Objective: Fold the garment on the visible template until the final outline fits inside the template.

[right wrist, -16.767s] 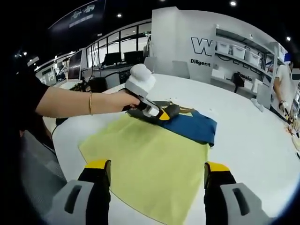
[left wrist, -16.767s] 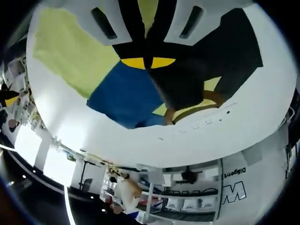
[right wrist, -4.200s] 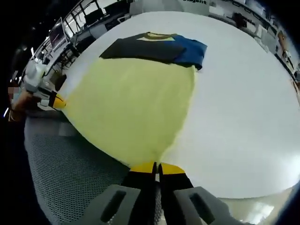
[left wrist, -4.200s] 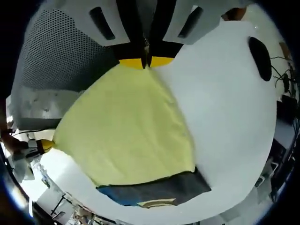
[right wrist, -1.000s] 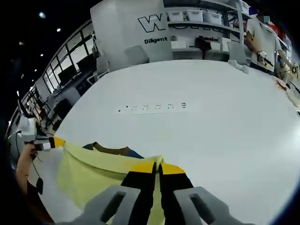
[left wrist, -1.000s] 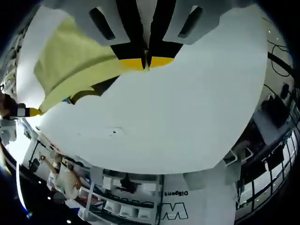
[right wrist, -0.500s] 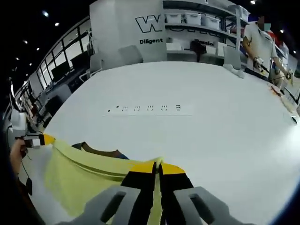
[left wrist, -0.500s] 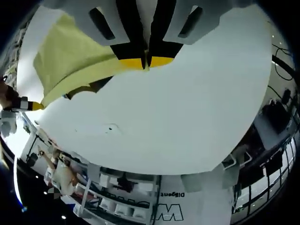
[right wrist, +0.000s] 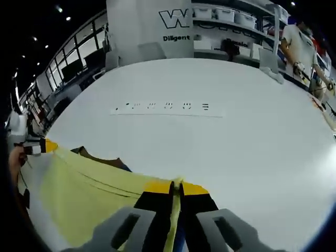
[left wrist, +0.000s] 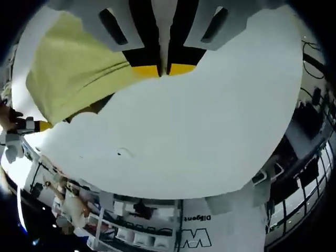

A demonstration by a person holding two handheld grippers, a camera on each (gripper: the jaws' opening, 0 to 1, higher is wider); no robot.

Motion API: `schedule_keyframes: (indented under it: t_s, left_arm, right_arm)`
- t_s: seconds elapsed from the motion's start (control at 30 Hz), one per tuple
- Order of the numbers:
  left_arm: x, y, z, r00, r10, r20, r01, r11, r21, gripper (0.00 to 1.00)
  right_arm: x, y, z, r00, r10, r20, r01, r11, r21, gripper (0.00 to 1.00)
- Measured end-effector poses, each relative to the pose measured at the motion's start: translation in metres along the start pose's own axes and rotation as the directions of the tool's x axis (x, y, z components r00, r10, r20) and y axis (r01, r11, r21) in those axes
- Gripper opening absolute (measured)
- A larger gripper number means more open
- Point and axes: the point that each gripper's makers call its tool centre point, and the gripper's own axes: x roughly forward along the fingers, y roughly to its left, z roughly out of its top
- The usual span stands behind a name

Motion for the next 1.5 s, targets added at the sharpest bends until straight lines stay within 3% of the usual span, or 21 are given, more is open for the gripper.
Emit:
schedule_keyframes:
  t_s: [0.1,0.13,0.2,0.27,0.37,0.5,0.67,0.97,1.13,1.27,1.5]
  left_arm:
    - [-0.007,-0.002,0.010,0.998,-0.026,0.063,0.025,0.999,0.026,0.16]
    - [-0.012,-0.005,0.015,0.994,-0.061,0.088,0.056,0.997,0.059,0.21]
    - [-0.015,-0.008,0.016,0.992,-0.082,0.096,0.075,0.994,0.076,0.31]
    - [-0.019,-0.012,0.019,0.987,-0.116,0.111,0.095,0.979,0.182,0.39]
    - [-0.021,-0.015,0.008,0.990,-0.122,0.074,0.095,0.950,0.296,0.49]
    - [-0.015,-0.020,-0.007,0.989,-0.143,0.035,0.124,0.939,0.322,0.51]
    - [-0.005,-0.018,-0.013,0.994,-0.107,0.020,0.092,0.926,0.365,0.50]
    - [0.018,-0.008,0.006,0.993,-0.085,0.085,0.066,0.976,0.208,0.44]
    - [0.020,0.000,0.013,0.993,-0.055,0.106,0.040,0.989,0.140,0.43]
    - [0.017,0.001,0.018,0.989,-0.078,0.129,0.081,0.997,-0.013,0.41]
    - [-0.005,-0.006,0.021,0.986,-0.090,0.143,0.089,0.996,0.013,0.43]
  right_arm:
    - [-0.005,0.002,0.007,0.998,0.031,0.051,-0.031,0.999,-0.007,0.13]
    - [-0.009,0.002,0.006,0.998,0.043,0.055,-0.042,0.999,-0.012,0.17]
    - [-0.012,0.003,0.005,0.997,0.055,0.058,-0.053,0.998,-0.032,0.21]
    - [-0.016,0.005,0.003,0.994,0.081,0.069,-0.075,0.994,-0.084,0.27]
    - [-0.018,0.007,-0.006,0.993,0.106,0.052,-0.099,0.987,-0.129,0.35]
    - [-0.015,0.005,-0.016,0.995,0.100,0.026,-0.094,0.980,-0.175,0.40]
    - [-0.010,0.001,-0.021,0.997,0.076,0.007,-0.072,0.971,-0.227,0.40]
    - [0.009,-0.008,-0.001,0.997,0.051,0.056,-0.040,0.983,-0.179,0.38]
    - [0.010,-0.010,0.008,0.993,0.050,0.103,-0.044,0.997,-0.061,0.38]
    - [0.004,-0.009,0.011,0.991,0.070,0.116,-0.069,0.998,-0.015,0.37]
    - [-0.018,0.004,0.014,0.984,0.108,0.142,-0.106,0.994,-0.019,0.40]
